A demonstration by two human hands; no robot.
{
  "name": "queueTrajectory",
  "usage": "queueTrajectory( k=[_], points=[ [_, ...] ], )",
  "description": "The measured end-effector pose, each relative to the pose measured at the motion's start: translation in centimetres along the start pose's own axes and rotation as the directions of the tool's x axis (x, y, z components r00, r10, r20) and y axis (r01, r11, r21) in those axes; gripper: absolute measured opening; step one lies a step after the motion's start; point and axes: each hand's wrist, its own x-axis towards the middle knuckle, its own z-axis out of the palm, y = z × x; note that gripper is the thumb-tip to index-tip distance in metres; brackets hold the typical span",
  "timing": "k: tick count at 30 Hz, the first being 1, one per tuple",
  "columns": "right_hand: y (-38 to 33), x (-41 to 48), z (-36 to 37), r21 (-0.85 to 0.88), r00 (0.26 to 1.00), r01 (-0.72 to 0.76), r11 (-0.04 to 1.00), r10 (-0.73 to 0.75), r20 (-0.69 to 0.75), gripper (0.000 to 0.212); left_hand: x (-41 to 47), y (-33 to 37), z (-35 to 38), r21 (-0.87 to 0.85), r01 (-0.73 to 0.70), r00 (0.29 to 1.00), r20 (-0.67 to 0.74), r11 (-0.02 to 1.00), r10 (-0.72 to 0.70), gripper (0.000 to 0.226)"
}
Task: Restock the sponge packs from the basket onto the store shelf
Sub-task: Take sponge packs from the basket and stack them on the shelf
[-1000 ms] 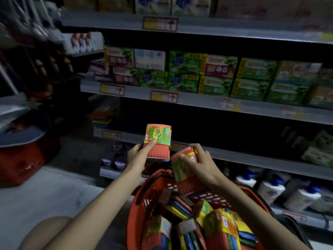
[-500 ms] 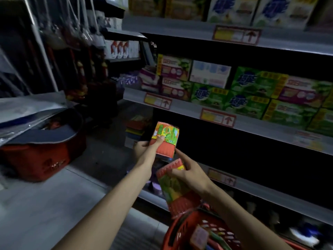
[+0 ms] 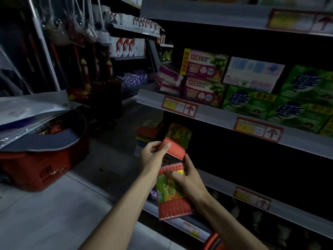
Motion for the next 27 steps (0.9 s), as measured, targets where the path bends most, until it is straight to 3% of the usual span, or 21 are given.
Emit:
queueTrajectory(
  k=[5,9,16,21,27],
  points=[
    [0.2,2.0,0.2,-0.048,0.998,-0.054,0.997,0.052,-0.040,0.060,1.4,-0.3,0.0,0.061,-0.028,0.999,-0.017,0.998,0.029,0.030],
    [0.1,3.3,0.5,-0.096,0.997,-0.059,0.994,0.054,-0.056,0.054,1.9,-0.6,-0.2,0.053,-0.047,0.999,-0.010,0.997,0.048,0.021],
    [0.4,4.3,0.7,-0.103,0.993,-0.103,0.989,0.096,-0.072,0.054,2.3,-1.6,-0.3,0.093,-0.087,0.996,0.006,0.992,0.087,0.042],
    [0.4,4.8,0.5,-0.189,0.990,-0.128,0.974,0.115,-0.078,0.052,2.8,-1.2,-0.1,0.198,-0.091,0.995,-0.017,0.976,0.096,0.030],
    [1.3,5.6,0.1,-0.279,0.990,-0.135,0.951,0.122,-0.064,0.071,2.9,-0.6,0.1,0.192,-0.042,0.999,-0.025,0.980,0.048,0.034]
  ],
)
